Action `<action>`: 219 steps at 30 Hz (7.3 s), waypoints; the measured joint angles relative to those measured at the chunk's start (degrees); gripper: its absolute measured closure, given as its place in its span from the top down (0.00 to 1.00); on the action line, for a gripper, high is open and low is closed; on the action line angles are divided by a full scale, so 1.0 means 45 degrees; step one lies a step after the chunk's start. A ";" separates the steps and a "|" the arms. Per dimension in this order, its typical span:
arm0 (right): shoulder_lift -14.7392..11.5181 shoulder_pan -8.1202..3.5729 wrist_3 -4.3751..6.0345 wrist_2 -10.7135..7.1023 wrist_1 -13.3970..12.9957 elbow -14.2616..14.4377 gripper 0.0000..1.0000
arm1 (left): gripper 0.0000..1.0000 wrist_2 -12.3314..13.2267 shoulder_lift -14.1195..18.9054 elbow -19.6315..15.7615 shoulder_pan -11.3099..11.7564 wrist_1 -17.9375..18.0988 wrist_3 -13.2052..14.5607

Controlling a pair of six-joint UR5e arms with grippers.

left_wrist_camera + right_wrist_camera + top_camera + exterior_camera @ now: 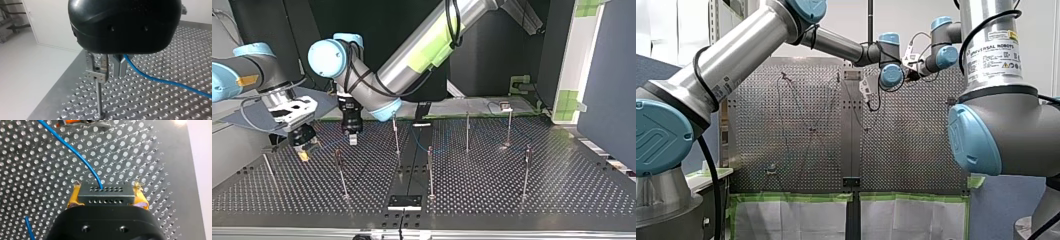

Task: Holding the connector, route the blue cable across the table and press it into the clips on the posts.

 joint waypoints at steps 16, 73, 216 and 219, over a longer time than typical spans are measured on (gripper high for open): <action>-0.0019 -0.0058 0.0074 -0.0266 0.0038 -0.0437 0.00 | 0.00 0.1219 -0.0032 0.0241 0.0615 0.0832 0.0188; 0.0918 -0.0239 0.0185 -0.0429 -0.0097 -0.0979 0.00 | 1.00 0.1945 0.0071 -0.0105 0.1054 -0.0884 0.0036; 0.1057 0.0385 -0.0032 -0.0312 0.0020 -0.0973 0.00 | 1.00 -0.0308 0.2183 -1.5342 0.1035 1.1074 0.0003; 0.1058 0.0399 -0.0038 -0.0295 0.0020 -0.0972 0.00 | 1.00 -0.0297 0.2181 -1.5688 0.1037 1.1095 0.0013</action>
